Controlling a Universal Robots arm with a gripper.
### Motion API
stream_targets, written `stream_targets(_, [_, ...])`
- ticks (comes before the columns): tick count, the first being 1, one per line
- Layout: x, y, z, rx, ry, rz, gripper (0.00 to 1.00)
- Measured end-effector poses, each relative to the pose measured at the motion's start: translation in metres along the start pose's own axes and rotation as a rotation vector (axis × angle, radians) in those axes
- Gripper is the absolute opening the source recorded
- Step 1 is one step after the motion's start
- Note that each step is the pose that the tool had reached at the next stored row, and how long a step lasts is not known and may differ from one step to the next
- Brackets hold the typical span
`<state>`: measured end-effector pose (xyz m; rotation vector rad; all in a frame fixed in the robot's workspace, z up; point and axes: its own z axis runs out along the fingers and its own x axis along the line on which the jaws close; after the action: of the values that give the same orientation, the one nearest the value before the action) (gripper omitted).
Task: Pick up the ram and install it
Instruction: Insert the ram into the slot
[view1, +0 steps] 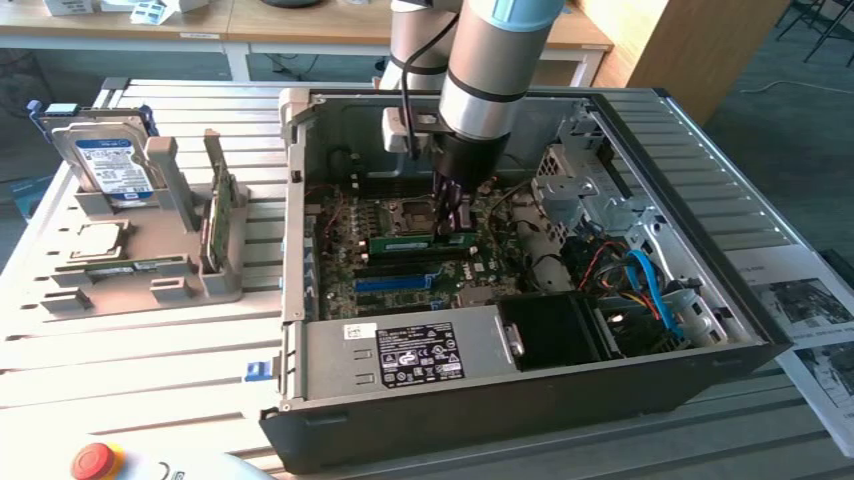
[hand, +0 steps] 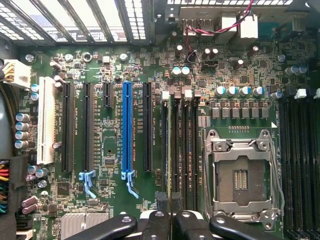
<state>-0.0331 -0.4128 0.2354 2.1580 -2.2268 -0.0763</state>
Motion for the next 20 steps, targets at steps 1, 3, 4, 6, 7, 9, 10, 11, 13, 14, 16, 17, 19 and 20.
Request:
stream_targets(1, [0.0000, 0.0001, 0.0000, 0.0000, 0.0001, 0.000, 0.12])
stream_targets(3, [0.0000, 0.0007, 0.0000, 0.0000, -0.0001, 0.000, 0.12])
stream_targets(4, [0.0000, 0.0009, 0.0000, 0.0000, 0.0000, 0.000, 0.12])
stream_targets(6, [0.0000, 0.0009, 0.0001, 0.0000, 0.0000, 0.000, 0.12])
stream_targets(7, [0.0000, 0.0009, 0.0001, 0.0001, 0.0000, 0.000, 0.12])
stream_targets(9, [0.0003, 0.0009, 0.0001, 0.0001, 0.0000, 0.000, 0.12])
stream_targets(10, [0.0008, 0.0009, 0.0001, 0.0001, -0.0001, 0.000, 0.12])
stream_targets(11, [0.0012, 0.0009, 0.0001, 0.0000, -0.0002, 0.000, 0.12])
stream_targets(13, [0.0014, 0.0008, 0.0004, 0.0001, -0.0006, 0.000, 0.12])
stream_targets(14, [0.0015, 0.0008, 0.0012, 0.0000, -0.0004, 0.000, 0.12])
stream_targets(16, [0.0015, 0.0007, 0.0032, -0.0001, -0.0002, 0.000, 0.12])
stream_targets(17, [0.0015, 0.0006, 0.0032, 0.0000, -0.0002, 0.000, 0.12])
stream_targets(19, [0.0015, 0.0006, 0.0033, 0.0000, -0.0003, 0.000, 0.12])
stream_targets(20, [0.0015, 0.0004, 0.0033, 0.0000, -0.0003, 0.000, 0.12])
